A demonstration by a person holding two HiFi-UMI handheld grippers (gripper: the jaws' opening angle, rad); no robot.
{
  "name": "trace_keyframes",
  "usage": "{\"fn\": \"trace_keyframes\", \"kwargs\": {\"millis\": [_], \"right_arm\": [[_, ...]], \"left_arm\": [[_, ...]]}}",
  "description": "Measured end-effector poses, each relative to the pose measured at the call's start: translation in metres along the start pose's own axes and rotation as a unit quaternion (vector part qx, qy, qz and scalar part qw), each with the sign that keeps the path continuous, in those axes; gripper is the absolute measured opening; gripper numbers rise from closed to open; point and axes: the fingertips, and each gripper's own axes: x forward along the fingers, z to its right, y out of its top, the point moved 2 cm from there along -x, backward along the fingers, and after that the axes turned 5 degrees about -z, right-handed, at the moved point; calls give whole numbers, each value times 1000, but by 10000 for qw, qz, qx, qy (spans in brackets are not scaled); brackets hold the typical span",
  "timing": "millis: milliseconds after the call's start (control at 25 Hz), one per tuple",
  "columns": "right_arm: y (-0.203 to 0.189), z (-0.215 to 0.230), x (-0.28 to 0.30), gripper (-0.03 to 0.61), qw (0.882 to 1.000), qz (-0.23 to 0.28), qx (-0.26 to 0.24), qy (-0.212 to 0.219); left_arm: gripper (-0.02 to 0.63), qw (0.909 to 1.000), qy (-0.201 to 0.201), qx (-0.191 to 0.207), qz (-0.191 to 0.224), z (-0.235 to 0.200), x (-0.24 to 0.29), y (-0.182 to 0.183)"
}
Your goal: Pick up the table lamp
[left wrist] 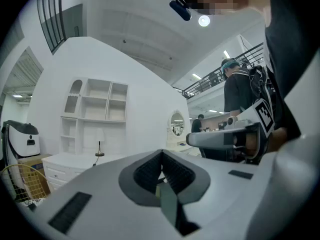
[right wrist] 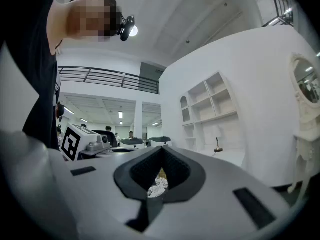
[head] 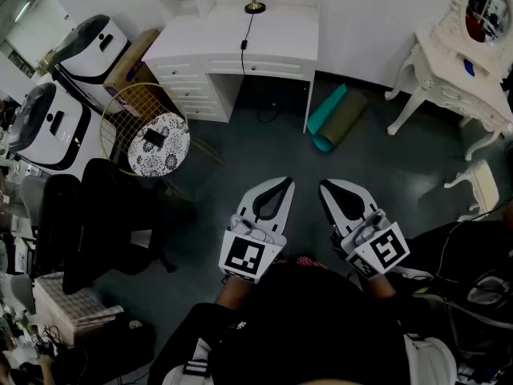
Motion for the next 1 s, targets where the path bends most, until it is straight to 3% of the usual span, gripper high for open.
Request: {"fn": "trace_keyframes", "kwargs": {"millis": [1000], "right_arm": [[-1, -10, 2, 15, 9997, 59, 218, -121]], "left_arm": [[12, 9999, -105, -75, 88, -7, -11, 0]]}}
